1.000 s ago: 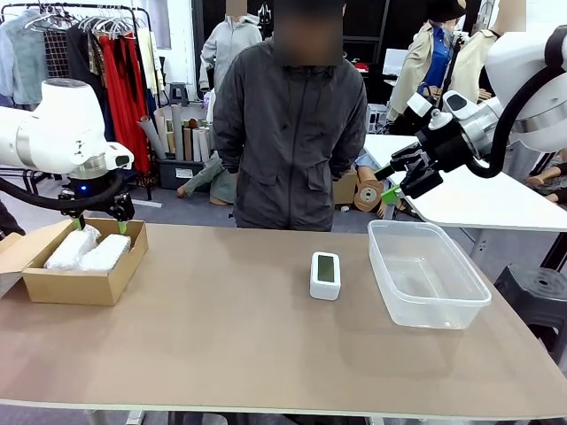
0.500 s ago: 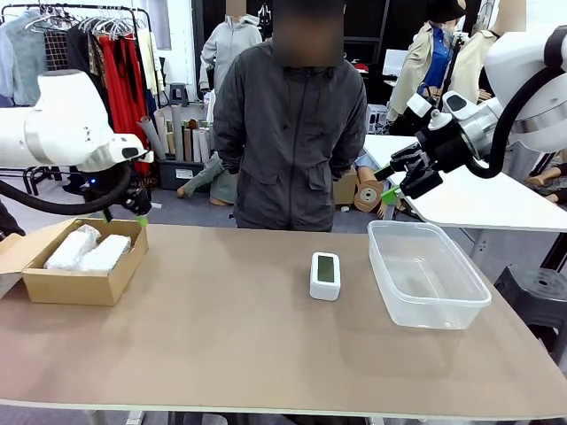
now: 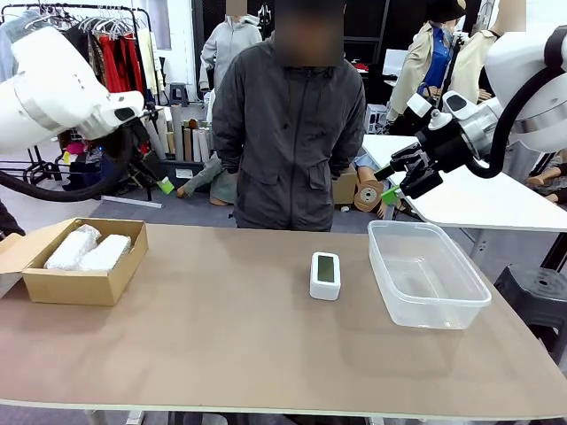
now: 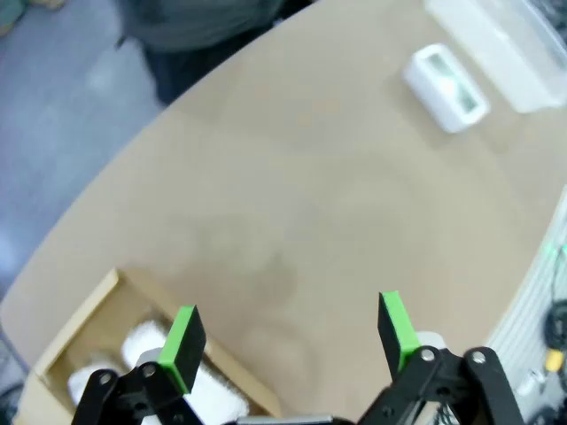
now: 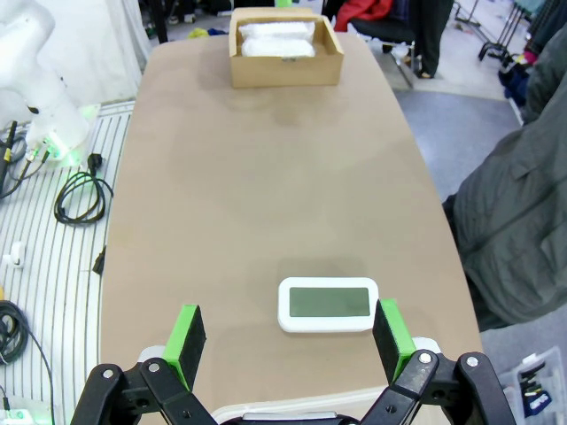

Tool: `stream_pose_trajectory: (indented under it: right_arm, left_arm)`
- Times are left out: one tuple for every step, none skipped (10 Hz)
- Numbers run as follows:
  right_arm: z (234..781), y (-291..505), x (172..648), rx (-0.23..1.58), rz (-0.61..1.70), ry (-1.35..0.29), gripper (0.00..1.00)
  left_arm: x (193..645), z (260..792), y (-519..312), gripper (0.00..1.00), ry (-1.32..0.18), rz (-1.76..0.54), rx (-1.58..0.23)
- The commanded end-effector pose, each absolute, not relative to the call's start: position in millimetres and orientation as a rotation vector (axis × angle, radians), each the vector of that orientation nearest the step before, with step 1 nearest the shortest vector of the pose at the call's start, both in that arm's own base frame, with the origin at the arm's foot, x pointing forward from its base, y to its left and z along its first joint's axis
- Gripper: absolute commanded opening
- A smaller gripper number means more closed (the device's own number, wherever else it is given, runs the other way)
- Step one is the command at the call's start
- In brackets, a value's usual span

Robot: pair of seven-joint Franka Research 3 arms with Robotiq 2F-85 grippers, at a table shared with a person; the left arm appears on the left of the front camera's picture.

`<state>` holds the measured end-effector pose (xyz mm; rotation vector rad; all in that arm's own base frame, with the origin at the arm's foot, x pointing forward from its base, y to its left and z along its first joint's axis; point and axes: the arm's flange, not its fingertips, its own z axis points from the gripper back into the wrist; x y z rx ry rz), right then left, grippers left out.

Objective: Separate and place wrapped and unwrapped clocks.
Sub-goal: Pick up the Digital clock indicated by the person.

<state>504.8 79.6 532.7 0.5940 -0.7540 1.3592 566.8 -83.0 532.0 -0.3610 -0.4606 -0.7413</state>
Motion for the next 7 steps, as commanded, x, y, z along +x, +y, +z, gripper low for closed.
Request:
stream_pose_trajectory:
  right_arm:
    - [535,80,505,0.596,1.363,-0.762,1.0]
    - [535,80,505,0.596,1.363,-0.762,1.0]
    - [535,80,505,0.596,1.363,-0.762,1.0]
    - [535,80,505,0.596,1.363,-0.762,1.0]
    - [535,80,505,0.596,1.363,-0.762,1.0]
    - [535,80,505,0.596,1.363,-0.762,1.0]
    - [535,80,505,0.596,1.363,-0.762,1.0]
  left_arm:
    - [565,551,-74,1.0,-0.501,-0.922,-0.522]
    - [563,560,-77,1.0,-0.538,-1.017,-0.573]
    - [558,569,-83,1.0,-0.584,-1.084,-0.561]
    - [551,574,-85,1.0,-0.634,-1.146,-0.56]
    - [542,581,-88,1.0,-0.689,-1.231,-0.557]
    - [535,584,-92,1.0,-0.74,-1.292,-0.536]
    - [527,584,-89,1.0,-0.799,-1.371,-0.52]
